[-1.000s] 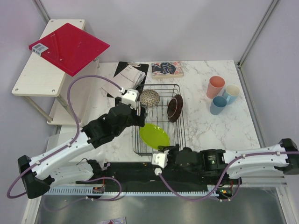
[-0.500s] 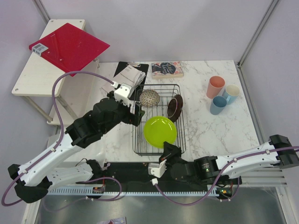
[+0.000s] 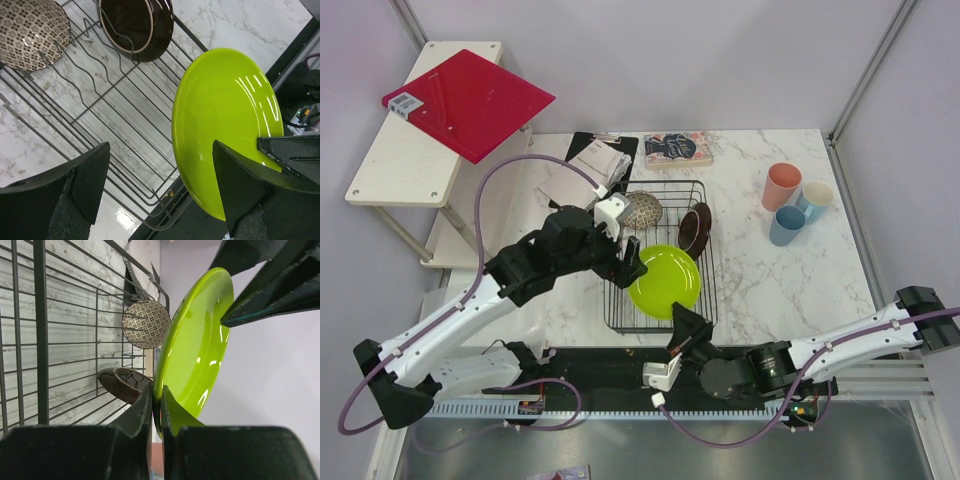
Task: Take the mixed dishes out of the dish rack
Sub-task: Place the plate at the center of the board.
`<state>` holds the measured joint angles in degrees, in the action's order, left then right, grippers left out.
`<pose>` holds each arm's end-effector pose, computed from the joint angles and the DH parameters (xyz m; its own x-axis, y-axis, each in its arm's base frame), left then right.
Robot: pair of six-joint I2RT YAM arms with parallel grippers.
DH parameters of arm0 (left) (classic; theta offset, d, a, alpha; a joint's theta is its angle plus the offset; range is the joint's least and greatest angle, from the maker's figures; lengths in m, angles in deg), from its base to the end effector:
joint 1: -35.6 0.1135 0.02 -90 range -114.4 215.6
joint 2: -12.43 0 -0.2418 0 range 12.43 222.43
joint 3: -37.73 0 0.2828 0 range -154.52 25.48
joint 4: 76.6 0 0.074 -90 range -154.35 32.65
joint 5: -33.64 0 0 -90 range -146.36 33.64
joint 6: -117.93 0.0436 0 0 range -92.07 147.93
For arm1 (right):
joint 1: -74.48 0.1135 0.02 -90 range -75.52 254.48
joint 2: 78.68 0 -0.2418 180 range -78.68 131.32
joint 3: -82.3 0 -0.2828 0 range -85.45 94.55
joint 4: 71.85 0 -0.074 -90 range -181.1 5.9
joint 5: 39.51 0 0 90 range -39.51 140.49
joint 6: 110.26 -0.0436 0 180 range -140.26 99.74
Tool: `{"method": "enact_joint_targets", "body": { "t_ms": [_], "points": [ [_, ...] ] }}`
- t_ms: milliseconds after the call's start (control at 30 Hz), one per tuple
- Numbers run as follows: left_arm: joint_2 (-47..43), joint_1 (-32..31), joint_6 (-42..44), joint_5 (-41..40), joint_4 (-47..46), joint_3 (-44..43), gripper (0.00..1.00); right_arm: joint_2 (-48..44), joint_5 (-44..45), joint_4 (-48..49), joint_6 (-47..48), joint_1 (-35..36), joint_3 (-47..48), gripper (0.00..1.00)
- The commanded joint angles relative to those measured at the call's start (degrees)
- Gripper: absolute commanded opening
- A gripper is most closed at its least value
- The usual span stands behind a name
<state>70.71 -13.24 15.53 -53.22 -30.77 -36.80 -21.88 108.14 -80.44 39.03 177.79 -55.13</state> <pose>0.1737 -0.2023 0.3403 -0.4855 0.2296 -0.8436 0.6951 0.6866 -0.2132 -0.0220 0.2532 0.2086 0.6474 -0.7383 -0.1890 -0.2807 -0.0004 -0.9598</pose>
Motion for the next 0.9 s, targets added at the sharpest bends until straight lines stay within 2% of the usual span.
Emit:
{"method": "enact_joint_targets", "body": {
  "t_ms": [0, 67, 100, 200, 267, 400, 433, 500, 567, 667, 700, 767, 800, 867],
  "points": [
    [-0.01, 2.51, -0.95, 9.42, -3.61, 1.90, 0.84, -2.12, 3.26, 4.51, 1.97, 0.67, -0.88, 0.00],
    [0.34, 2.96, -1.22, 11.70, -3.96, 2.60, 0.77, -2.56, 3.35, 4.51, 1.71, 0.84, -1.06, 0.00],
    [0.52, 3.13, -1.39, 12.06, -4.05, 2.69, 0.67, -2.57, 3.61, 4.60, 1.62, 0.84, -1.15, 0.00],
    [1.48, 3.40, -1.57, 13.47, -4.40, 3.30, 0.54, -2.74, 3.79, 4.78, 1.62, 0.84, -1.32, 0.00],
    [1.75, 3.40, -1.83, 14.17, -5.02, 3.83, 0.53, -2.83, 3.52, 4.95, 1.36, 0.93, -1.58, 0.00],
    [2.36, 3.40, -2.10, 15.84, -5.81, 4.10, 0.33, -2.39, 3.61, 5.13, 1.01, 0.93, -1.76, 0.00],
    [2.36, 3.40, -2.10, 16.20, -6.07, 4.01, 0.19, -2.30, 3.70, 5.13, 0.92, 0.93, -1.68, 0.00],
    [2.71, 3.49, -1.92, 16.90, -6.16, 3.92, 0.02, -2.13, 3.87, 5.22, 0.48, 0.93, -1.85, 0.00],
    [2.63, 3.49, -1.66, 18.04, -6.42, 4.01, 0.02, -1.25, 4.58, 5.83, -0.05, 0.93, -1.76, 0.00],
    [1.57, 3.49, -2.19, 16.03, -7.47, 4.54, 0.02, -0.20, 6.24, 7.23, -1.01, 0.93, -1.59, 0.16],
    [1.14, 3.57, -2.36, 15.59, -7.74, 4.62, 0.02, 0.07, 7.21, 7.85, -2.41, 0.93, -1.41, 0.28],
    [0.26, 3.66, -2.62, 14.71, -8.18, 4.54, 0.02, -0.10, 7.39, 8.03, -4.43, 0.93, -0.71, 0.36],
    [0.08, 3.84, -2.80, 14.44, -8.36, 4.54, 0.02, -0.71, 7.39, 7.94, -6.10, 0.93, -0.53, 0.44],
    [-0.19, 4.45, -3.06, 13.74, -8.62, 4.27, 0.02, -1.42, 7.65, 8.11, -7.60, 1.02, -0.36, 0.53]
  ]
}}
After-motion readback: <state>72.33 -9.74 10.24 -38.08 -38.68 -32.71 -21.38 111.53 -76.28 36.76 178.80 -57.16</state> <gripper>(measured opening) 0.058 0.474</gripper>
